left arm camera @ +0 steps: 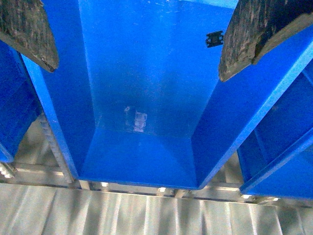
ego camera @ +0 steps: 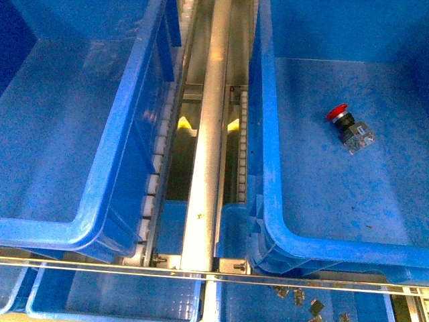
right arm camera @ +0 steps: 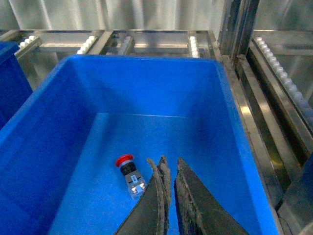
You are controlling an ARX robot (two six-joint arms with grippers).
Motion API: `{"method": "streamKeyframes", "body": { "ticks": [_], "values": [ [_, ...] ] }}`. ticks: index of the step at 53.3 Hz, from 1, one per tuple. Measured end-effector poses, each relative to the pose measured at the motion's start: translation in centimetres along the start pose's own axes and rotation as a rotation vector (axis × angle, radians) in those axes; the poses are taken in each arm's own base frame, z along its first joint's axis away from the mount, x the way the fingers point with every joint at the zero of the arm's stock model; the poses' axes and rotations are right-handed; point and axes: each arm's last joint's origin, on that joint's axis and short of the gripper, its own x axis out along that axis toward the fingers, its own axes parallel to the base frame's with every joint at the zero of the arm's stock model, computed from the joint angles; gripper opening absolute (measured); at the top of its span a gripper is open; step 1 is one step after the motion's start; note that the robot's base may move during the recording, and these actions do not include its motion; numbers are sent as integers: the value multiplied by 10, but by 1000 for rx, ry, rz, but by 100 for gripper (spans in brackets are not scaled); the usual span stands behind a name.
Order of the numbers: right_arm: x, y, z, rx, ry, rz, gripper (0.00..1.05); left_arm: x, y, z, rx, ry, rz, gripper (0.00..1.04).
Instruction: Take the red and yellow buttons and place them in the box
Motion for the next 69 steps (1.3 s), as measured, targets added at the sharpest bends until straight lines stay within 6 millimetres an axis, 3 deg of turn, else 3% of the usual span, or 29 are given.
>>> {"method": "streamKeyframes", "body": {
  "ticks": [35,69],
  "values": [
    [-32,0,11,0,-34,0,3,0,0,0,0,0,0,97],
    [-47,0,11,0,-39,0,3,0,0,0,0,0,0,97]
  ]
}}
